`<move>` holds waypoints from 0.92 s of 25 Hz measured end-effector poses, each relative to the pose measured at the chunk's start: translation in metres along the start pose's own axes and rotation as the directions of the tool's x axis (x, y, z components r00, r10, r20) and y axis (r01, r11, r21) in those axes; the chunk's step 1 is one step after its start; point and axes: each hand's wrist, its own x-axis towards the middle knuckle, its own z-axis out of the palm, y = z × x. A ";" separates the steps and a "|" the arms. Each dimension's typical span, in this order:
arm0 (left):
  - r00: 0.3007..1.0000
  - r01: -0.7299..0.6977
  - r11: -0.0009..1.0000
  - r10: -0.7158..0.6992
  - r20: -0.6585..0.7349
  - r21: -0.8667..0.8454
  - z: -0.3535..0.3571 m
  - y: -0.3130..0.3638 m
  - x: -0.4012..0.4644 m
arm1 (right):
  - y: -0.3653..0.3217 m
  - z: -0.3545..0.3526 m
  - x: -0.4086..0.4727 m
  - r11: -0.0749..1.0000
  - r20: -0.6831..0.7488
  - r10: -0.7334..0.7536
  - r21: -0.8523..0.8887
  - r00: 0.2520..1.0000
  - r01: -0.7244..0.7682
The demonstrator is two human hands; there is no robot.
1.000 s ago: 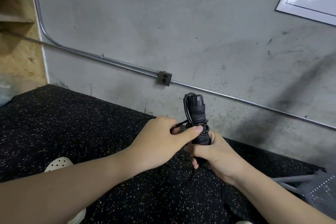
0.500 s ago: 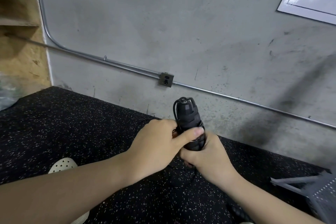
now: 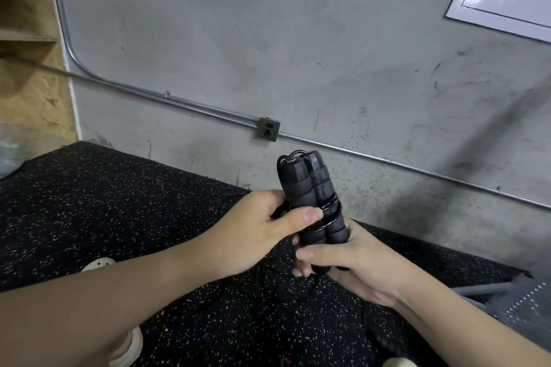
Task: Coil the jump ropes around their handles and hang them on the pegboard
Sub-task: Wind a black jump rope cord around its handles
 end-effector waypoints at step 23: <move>0.936 0.210 0.910 -0.080 -0.344 0.358 0.021 0.026 -0.002 | 0.022 0.020 0.023 0.823 -0.467 -0.400 -0.561 0.788 0.086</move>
